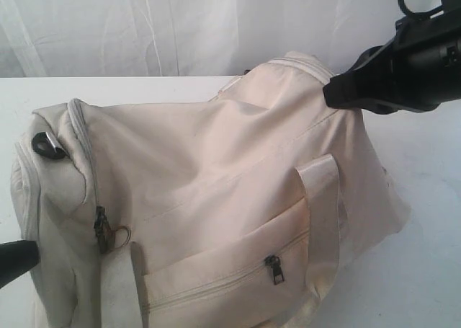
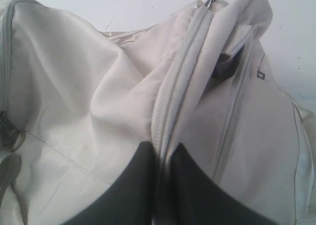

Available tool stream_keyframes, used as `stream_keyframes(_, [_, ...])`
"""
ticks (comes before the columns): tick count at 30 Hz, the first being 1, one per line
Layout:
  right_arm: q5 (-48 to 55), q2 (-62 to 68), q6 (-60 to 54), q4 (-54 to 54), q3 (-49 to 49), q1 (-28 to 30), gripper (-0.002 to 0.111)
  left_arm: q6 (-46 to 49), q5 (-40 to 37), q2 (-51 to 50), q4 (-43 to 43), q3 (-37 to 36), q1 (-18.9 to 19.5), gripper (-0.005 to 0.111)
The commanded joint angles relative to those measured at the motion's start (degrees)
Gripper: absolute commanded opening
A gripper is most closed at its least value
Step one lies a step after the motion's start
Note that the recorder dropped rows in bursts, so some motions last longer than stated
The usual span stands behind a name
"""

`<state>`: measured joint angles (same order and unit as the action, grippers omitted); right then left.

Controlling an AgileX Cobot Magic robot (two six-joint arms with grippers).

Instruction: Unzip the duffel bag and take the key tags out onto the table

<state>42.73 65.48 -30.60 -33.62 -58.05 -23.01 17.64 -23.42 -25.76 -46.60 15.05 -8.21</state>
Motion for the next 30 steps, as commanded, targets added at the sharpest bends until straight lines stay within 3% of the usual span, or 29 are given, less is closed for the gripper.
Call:
stream_keyframes(1, [-7.2,-1.2,0.9,-4.8,-1.2,-0.1,0.000,0.1,0.9,-2.8,-6.3,-0.3,0.1,0.063])
stream_keyframes(9, [-8.8,-1.2,0.9,-7.8,-1.2,-0.1,0.000,21.3,1.7,-11.7,-26.8,-0.3,0.1,0.063])
stream_keyframes(11, [-8.8,-1.2,0.9,-7.8,-1.2,-0.1,0.000,26.4,2.3,-13.8,-30.1,-0.3,0.1,0.058])
stream_keyframes(12, [-8.6,-1.2,0.9,-7.9,-1.2,-0.1,0.000,29.0,3.1,-14.7,-31.1,-0.3,0.1,0.049])
stream_keyframes(17, [-8.1,-1.2,0.9,-7.7,-1.2,-0.1,0.000,33.7,9.4,-16.0,-31.0,-0.3,0.1,0.003])
stream_keyframes(23, [-4.2,-1.2,0.9,-1.1,-1.2,-0.1,0.000,33.7,21.4,-15.6,-30.3,0.6,0.1,0.000])
stream_keyframes(30, [9.7,-1.2,1.3,8.2,-1.2,-0.1,0.000,33.8,22.4,-15.6,-17.0,7.9,0.1,0.000])
